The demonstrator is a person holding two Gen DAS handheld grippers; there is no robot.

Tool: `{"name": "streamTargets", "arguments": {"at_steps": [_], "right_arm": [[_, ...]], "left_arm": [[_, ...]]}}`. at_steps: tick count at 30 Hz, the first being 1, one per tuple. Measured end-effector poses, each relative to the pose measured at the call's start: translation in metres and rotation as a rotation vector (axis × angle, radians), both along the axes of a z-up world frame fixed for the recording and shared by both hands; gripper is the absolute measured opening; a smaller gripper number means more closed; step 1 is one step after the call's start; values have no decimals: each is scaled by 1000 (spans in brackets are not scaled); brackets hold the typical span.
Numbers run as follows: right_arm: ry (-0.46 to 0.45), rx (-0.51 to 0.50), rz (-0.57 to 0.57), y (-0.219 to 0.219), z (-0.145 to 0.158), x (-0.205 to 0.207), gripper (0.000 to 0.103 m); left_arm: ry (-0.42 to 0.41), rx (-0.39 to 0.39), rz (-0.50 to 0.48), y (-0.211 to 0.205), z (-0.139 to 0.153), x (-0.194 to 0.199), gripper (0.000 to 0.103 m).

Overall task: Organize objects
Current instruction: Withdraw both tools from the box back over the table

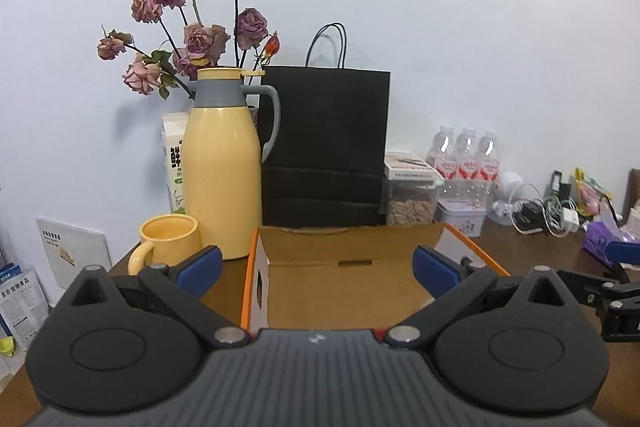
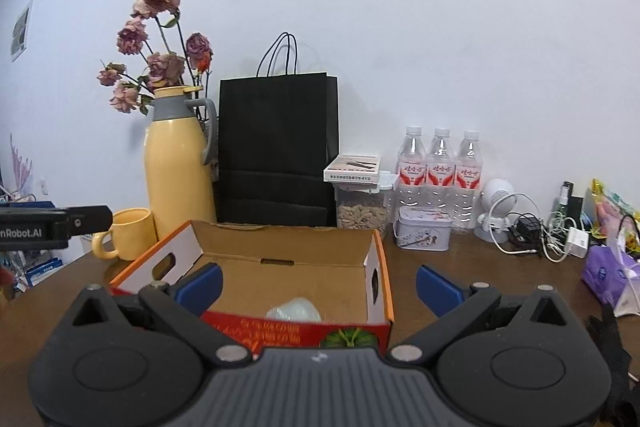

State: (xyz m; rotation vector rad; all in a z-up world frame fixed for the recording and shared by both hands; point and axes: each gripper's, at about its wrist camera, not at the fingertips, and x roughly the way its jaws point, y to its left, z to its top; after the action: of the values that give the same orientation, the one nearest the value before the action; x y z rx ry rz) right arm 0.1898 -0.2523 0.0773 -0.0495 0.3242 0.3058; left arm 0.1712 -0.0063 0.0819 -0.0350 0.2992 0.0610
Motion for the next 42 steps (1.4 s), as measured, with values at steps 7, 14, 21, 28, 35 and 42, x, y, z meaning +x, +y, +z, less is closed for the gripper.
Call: {"name": "streamTargets", "arguments": {"at_steps": [7,14,21,28,35,42], "right_arm": [[12,-23,14,-5,-8,-49,103],[51,-63,65,4,-28,-92,103],[137,-98,146,24,-62,-122,103],[195,-121,143,29,-90,-136,103],[195,-106,99,10,-91,-128,103],[196,-85,48,-12,-94,-117,103]], "left_arm": [[30,7,-15,3,-8,-45,103],[92,8,-17,14,-29,-82,103],[191,-20,-15,29,-65,-111,103],[278,-44,-64,21,-92,-119,103],[352,-41,-147,-5,-105,-112,103],[454,-26,-226,-35,-117,-95,103]]}}
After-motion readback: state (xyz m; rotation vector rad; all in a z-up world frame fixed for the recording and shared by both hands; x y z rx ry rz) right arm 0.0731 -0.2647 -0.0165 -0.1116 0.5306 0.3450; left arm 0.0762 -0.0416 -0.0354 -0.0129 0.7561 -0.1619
